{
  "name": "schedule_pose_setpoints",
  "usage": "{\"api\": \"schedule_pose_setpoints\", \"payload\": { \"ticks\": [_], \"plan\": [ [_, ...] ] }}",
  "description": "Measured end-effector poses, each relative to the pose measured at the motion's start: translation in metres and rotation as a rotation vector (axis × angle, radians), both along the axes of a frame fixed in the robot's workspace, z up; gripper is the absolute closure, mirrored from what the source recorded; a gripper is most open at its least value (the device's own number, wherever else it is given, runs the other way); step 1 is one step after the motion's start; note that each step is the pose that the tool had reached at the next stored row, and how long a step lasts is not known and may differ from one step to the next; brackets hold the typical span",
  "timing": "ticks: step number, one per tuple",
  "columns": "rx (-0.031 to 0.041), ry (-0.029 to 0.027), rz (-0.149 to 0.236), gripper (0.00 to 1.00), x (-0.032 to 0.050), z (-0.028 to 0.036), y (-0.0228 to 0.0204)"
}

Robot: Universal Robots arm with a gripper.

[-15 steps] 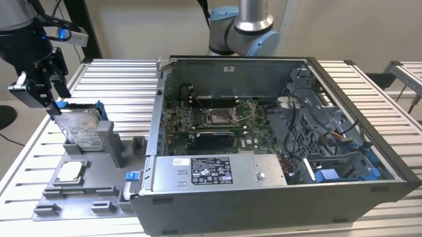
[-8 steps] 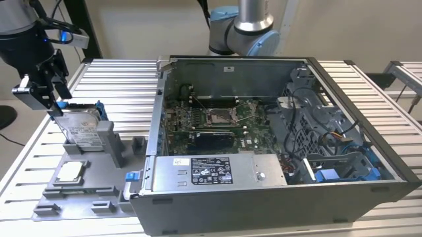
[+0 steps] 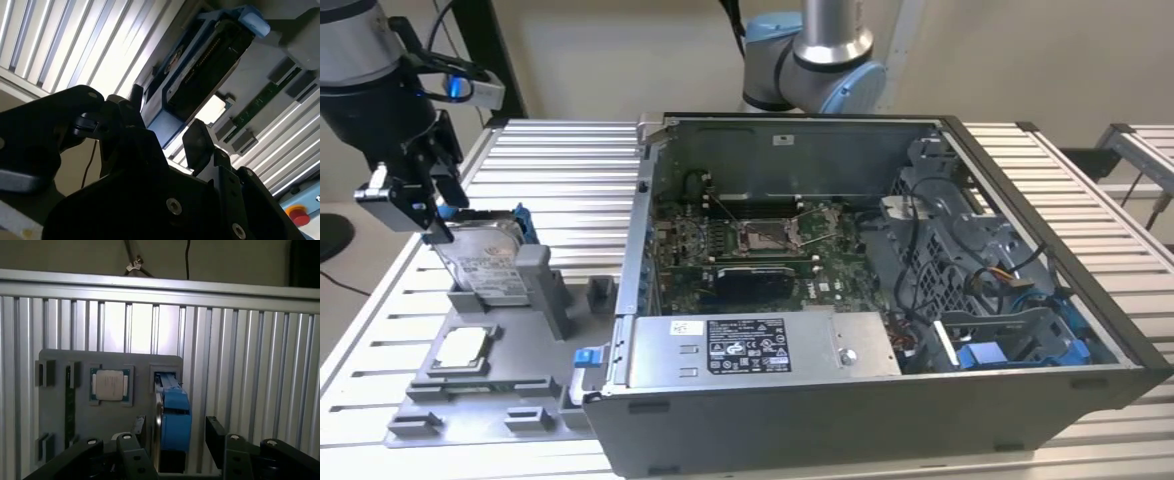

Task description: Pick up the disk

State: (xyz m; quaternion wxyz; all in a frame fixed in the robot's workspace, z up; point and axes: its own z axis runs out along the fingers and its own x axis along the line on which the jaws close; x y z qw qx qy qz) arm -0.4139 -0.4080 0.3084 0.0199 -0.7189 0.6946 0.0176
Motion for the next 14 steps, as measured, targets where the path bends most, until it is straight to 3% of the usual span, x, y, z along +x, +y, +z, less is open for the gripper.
{"api": "schedule_pose_setpoints", "payload": {
  "ticks": [6, 8, 10, 14],
  "plan": [
    [0.0000, 0.0009, 0.000, 0.00, 0.0000, -0.0003, 0.0001],
    [0.0000, 0.0075, 0.000, 0.00, 0.0000, -0.0007, 0.0001],
    [0.0001, 0.0213, 0.000, 0.00, 0.0002, -0.0014, 0.0000],
    [0.0022, 0.0228, 0.000, 0.00, 0.0003, -0.0032, 0.0001]
  ]
}}
